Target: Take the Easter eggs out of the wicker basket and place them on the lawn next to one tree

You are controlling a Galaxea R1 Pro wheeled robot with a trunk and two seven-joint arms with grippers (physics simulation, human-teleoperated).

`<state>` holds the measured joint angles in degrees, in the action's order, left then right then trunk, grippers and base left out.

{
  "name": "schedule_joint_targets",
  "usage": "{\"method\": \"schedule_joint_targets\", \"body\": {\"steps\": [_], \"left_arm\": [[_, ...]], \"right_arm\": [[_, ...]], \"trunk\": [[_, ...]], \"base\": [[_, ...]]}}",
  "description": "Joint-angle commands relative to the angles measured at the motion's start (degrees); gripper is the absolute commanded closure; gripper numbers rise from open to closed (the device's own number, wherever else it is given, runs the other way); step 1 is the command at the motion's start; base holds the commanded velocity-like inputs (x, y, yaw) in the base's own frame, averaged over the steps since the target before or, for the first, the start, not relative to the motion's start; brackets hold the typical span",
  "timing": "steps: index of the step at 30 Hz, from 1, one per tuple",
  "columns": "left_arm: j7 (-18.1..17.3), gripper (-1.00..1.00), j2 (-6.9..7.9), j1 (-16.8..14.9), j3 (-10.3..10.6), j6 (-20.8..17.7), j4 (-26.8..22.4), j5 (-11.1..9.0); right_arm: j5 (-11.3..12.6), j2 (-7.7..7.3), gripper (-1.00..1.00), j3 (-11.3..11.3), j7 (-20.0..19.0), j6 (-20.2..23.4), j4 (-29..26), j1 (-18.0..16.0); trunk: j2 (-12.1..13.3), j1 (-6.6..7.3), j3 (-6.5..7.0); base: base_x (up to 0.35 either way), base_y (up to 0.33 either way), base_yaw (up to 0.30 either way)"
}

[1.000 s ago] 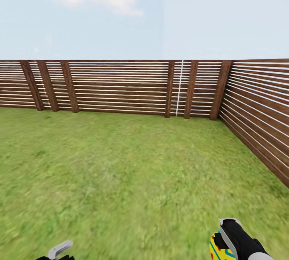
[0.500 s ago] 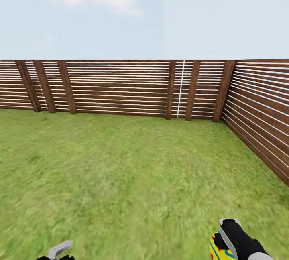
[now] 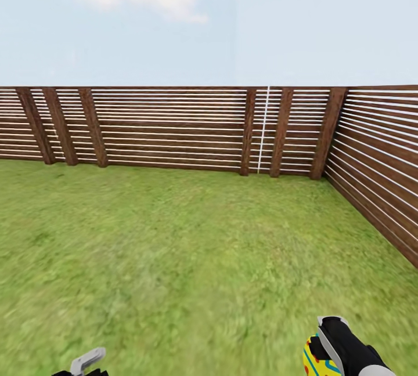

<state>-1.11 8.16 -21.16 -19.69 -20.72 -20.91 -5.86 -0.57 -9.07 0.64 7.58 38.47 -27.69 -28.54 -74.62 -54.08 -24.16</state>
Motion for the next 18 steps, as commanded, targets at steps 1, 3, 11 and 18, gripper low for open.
{"method": "schedule_joint_targets", "body": {"steps": [1, 3, 11, 18], "left_arm": [[-0.12, -1.00, -0.22, -0.02, -0.26, -0.37, -0.09, -0.51], [-0.12, -1.00, -0.51, -0.02, -0.26, -0.37, -0.09, -0.48], [-0.12, -1.00, -0.60, -0.02, -0.30, -0.35, -0.09, -0.55], [-0.12, -1.00, -0.67, -0.02, -0.27, 5.14, 1.88, -0.43]], "right_arm": [[-0.03, 0.01, 1.00, 0.09, 0.12, 0.29, -0.09, -0.02], [-0.03, 0.01, 1.00, 0.14, 0.11, 0.29, -0.09, -0.02], [0.04, 0.01, 1.00, 0.18, 0.28, 0.29, -0.17, -0.02], [-0.05, 0.07, 1.00, 0.15, 0.33, 0.29, -0.18, -0.03]], "trunk": [[-0.03, -0.03, -0.07], [-0.03, -0.03, -0.07], [-0.03, -0.03, -0.07], [-0.03, -0.03, -0.07]], "base": [[0.328, 0.000, 0.000], [0.328, 0.000, 0.000], [0.319, 0.000, 0.139], [0.037, 0.000, 0.293]]}}
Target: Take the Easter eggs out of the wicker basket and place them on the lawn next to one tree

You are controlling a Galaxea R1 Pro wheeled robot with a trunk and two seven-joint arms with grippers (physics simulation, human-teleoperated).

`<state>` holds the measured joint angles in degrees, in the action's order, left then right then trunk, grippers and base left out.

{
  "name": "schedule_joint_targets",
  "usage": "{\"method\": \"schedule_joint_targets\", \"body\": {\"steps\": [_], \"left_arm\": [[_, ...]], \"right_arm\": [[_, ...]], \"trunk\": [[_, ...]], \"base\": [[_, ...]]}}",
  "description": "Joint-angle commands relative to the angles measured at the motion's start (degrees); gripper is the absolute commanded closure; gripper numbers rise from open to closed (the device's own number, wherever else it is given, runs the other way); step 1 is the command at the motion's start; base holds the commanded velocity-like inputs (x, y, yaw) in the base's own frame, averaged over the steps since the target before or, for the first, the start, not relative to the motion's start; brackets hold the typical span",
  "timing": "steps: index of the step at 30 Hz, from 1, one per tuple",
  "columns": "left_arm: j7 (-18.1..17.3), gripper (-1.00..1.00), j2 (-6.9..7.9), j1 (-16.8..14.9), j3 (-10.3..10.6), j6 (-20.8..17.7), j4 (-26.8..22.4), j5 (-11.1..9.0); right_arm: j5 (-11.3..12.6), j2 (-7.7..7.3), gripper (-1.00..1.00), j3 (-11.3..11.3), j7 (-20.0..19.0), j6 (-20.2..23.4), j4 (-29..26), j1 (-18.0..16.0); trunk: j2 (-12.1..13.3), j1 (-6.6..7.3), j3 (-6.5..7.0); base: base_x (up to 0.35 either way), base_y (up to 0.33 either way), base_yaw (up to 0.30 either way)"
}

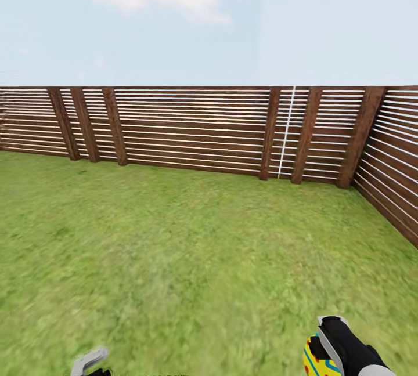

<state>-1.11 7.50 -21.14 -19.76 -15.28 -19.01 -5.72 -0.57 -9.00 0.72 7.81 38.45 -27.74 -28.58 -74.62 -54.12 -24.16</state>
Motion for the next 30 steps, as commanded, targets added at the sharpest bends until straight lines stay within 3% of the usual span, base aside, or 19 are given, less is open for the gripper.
{"method": "schedule_joint_targets", "body": {"steps": [1, 16, 30], "left_arm": [[-0.12, -1.00, -0.02, -0.04, -0.19, 0.99, 1.43, -0.59], [-0.20, -1.00, -0.03, -0.04, -0.20, 1.62, 2.55, -0.46], [-0.27, -1.00, -0.19, -0.04, -0.19, 1.57, 2.64, -0.43]], "right_arm": [[-0.04, 0.00, 1.00, 0.07, 0.10, 0.31, -0.12, -0.01], [-0.27, 0.03, 1.00, -0.02, 0.09, 0.31, 0.30, 0.01], [-0.22, 0.05, 1.00, -0.02, 0.05, 0.31, 0.32, 0.01]], "trunk": [[-0.04, 0.00, -0.06], [-0.04, 0.00, -0.06], [-0.04, 0.00, -0.06]], "base": [[0.001, 0.000, 0.295], [0.002, -0.001, 0.295], [0.234, -0.196, 0.295]]}}
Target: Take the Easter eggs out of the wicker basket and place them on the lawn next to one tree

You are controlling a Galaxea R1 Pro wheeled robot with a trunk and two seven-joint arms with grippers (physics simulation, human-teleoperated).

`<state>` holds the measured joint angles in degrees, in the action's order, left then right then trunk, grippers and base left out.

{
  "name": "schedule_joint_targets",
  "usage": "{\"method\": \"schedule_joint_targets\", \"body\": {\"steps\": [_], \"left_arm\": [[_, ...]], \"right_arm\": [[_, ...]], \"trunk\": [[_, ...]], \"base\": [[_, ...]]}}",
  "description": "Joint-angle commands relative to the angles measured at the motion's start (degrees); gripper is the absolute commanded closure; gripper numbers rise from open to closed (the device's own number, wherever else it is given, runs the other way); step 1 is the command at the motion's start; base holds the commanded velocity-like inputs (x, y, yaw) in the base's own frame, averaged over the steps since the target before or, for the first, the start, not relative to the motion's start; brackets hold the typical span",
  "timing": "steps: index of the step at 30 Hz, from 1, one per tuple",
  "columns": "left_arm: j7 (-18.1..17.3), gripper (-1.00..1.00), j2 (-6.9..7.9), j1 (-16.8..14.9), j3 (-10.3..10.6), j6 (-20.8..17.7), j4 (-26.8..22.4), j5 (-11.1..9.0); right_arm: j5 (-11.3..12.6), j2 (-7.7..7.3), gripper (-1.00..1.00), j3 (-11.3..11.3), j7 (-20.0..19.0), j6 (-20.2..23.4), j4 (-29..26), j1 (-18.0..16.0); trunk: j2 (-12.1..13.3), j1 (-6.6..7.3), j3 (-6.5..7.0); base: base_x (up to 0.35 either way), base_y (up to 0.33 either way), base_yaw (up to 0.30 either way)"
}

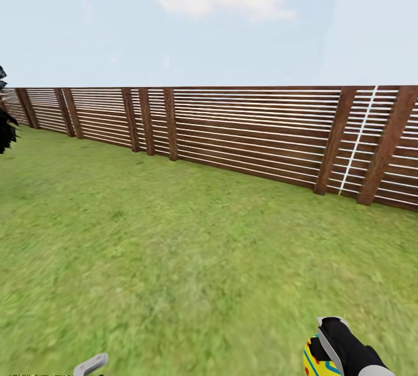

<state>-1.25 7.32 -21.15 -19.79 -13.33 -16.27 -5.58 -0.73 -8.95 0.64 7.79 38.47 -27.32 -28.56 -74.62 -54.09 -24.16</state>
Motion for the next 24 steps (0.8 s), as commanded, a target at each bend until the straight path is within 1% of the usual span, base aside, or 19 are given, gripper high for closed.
{"method": "schedule_joint_targets", "body": {"steps": [1, 6, 11, 21, 24], "left_arm": [[-0.13, -1.00, -0.02, -0.03, -0.16, -0.30, -0.10, -0.57], [-0.19, -1.00, -0.11, -0.03, -0.16, -0.10, -0.21, -0.62], [-1.61, -1.00, -0.03, -0.03, -0.16, -0.10, -0.27, -0.74], [-1.73, -1.00, -0.02, -0.03, -0.16, -0.12, -0.22, -0.69], [-1.73, -1.00, -0.02, -0.03, -0.16, -0.19, -0.21, -0.72]], "right_arm": [[-0.18, 0.04, 1.00, 0.06, 0.10, 0.28, -0.10, 0.00], [-0.39, 0.39, 1.00, 0.06, 0.12, 0.28, -0.10, 0.00], [-0.53, 0.45, 1.00, 0.06, 0.12, 0.28, -0.10, 0.00], [-0.52, 0.51, 1.00, 0.06, 0.12, 0.28, -0.10, 0.00], [-0.50, 0.51, 1.00, 0.06, 0.12, 0.28, -0.10, 0.00]], "trunk": [[-0.03, -0.02, -0.06], [-0.03, -0.02, -0.06], [-0.03, -0.02, -0.06], [-0.03, -0.02, -0.06], [-0.03, -0.02, -0.06]], "base": [[0.232, -0.206, 0.295], [0.124, -0.129, 0.296], [0.006, -0.008, 0.296], [0.000, -0.001, 0.296], [0.073, -0.220, 0.296]]}}
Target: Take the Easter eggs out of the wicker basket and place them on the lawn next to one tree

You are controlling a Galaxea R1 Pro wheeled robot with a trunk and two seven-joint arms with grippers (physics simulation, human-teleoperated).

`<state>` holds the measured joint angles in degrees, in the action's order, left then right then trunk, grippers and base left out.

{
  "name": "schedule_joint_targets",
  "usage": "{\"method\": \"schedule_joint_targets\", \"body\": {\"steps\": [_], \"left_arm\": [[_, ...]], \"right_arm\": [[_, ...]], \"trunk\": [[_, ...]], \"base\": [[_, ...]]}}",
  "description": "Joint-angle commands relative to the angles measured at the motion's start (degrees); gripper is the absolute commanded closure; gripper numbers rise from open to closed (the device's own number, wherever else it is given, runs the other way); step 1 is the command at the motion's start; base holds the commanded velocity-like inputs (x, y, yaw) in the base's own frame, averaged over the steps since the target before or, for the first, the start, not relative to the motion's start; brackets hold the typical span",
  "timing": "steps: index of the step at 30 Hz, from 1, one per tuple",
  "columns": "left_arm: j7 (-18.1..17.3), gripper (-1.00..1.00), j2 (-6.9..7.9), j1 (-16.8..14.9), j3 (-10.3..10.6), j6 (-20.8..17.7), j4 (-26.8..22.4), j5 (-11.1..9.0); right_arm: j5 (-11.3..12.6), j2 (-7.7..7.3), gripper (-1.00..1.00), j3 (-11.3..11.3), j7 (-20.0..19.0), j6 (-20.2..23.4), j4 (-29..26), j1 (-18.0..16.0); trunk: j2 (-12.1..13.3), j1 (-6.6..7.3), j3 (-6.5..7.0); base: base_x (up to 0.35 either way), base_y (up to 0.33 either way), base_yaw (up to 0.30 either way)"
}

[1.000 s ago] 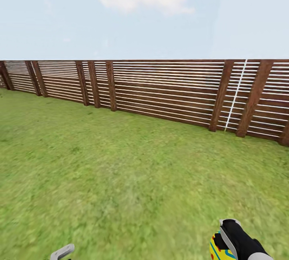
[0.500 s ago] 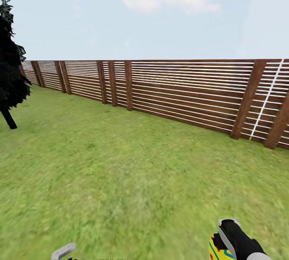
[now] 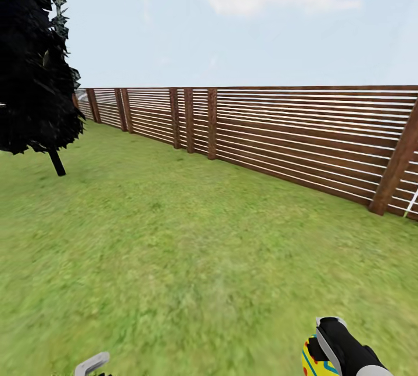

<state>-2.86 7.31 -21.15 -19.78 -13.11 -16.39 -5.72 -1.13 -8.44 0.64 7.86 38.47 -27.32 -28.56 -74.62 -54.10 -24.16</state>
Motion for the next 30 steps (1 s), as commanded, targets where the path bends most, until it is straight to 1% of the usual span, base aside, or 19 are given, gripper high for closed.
{"method": "schedule_joint_targets", "body": {"steps": [1, 25, 30], "left_arm": [[-0.13, -1.00, -0.01, -0.03, -0.17, -0.41, -0.07, -0.60], [-0.13, -1.00, -0.10, -0.03, -0.17, -0.42, -0.04, -0.44], [-0.13, -1.00, -0.49, -0.03, -0.09, -0.28, -0.04, -0.44]], "right_arm": [[-0.11, 0.00, 1.00, 0.06, 0.05, 0.29, -0.10, 0.00], [-0.18, 0.44, 1.00, -0.02, 0.05, 0.20, -0.01, 0.00], [-0.19, 0.58, 1.00, -0.02, 0.05, 0.20, -0.01, 0.00]], "trunk": [[-0.03, -0.01, -0.06], [-0.03, -0.01, -0.06], [-0.03, -0.01, -0.06]], "base": [[0.149, -0.281, 0.296], [0.172, -0.289, 0.296], [0.124, -0.214, 0.296]]}}
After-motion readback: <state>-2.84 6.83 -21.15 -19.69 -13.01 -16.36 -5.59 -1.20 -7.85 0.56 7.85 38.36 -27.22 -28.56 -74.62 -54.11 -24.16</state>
